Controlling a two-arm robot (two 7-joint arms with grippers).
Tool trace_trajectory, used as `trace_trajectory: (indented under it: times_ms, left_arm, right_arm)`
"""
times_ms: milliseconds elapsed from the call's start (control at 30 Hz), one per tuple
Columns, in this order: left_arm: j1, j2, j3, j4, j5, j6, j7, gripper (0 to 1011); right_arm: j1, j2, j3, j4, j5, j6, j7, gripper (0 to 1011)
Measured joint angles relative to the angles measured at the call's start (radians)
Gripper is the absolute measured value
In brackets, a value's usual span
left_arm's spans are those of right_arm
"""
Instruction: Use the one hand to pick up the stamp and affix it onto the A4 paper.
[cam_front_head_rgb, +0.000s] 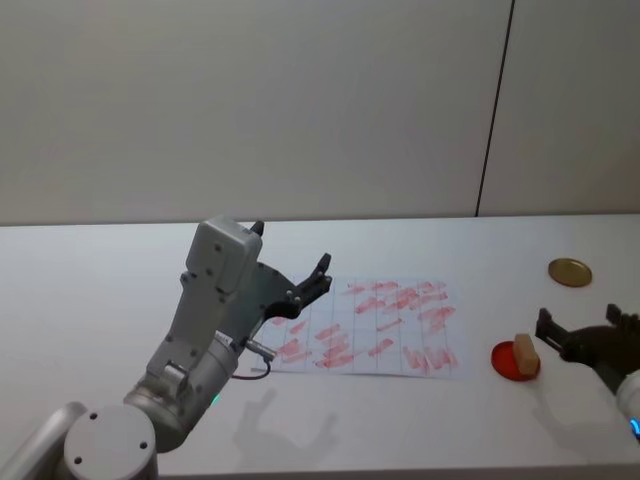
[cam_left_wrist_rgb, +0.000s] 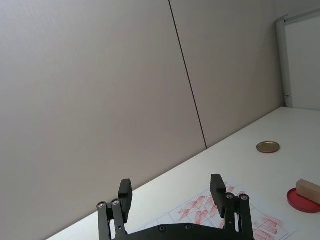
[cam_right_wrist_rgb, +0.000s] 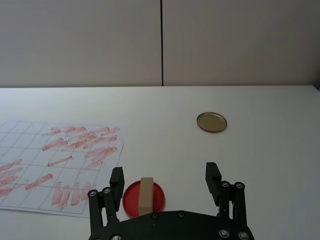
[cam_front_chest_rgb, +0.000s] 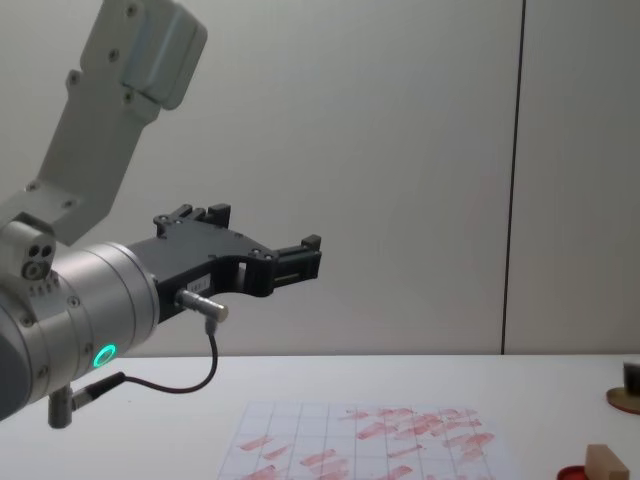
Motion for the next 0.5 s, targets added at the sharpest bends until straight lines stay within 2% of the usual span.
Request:
trace_trajectory:
  times_ms: [500]
  left_arm:
    - [0.000, 0.000, 0.000, 0.000, 0.000, 0.000, 0.000, 993]
  right_arm:
    - [0.088, -0.066, -0.025, 0.158, 0.005, 0.051, -0.008, 1001]
